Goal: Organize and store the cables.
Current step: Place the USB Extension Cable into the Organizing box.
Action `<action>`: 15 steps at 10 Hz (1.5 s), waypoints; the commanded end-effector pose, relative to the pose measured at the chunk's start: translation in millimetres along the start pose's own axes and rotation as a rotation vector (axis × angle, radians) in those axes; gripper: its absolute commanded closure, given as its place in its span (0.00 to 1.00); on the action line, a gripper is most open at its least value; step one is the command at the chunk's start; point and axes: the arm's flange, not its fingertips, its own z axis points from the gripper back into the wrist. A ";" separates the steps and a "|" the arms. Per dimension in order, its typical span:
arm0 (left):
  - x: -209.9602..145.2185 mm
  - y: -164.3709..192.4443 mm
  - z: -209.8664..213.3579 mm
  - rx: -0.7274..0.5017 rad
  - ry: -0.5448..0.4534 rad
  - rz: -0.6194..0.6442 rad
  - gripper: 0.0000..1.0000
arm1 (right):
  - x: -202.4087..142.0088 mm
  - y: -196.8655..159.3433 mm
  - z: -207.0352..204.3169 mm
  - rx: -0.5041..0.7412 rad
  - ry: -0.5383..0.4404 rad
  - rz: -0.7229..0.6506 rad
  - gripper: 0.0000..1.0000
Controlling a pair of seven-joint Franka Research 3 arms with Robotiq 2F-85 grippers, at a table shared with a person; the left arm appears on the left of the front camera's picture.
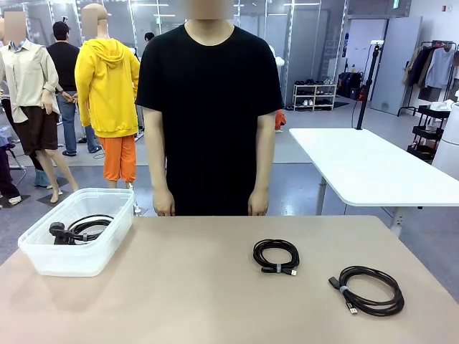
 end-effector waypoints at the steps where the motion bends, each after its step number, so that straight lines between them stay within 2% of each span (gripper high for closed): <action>1: -18.3 -7.8 1.5 0.007 -0.080 -0.018 0.00 | 1.6 3.1 0.2 -0.001 0.008 0.000 0.00; 3: -35.4 -8.6 -1.3 0.011 -0.164 -0.031 0.00 | 1.6 3.1 0.2 -0.001 0.008 0.000 0.00; 4: -19.4 -10.3 2.1 0.016 -0.050 -0.001 0.00 | 1.6 3.1 0.2 -0.001 0.008 0.000 0.00; 15: -19.4 -10.3 2.1 0.016 -0.050 -0.001 0.00 | 1.6 3.1 0.2 -0.001 0.008 0.000 0.00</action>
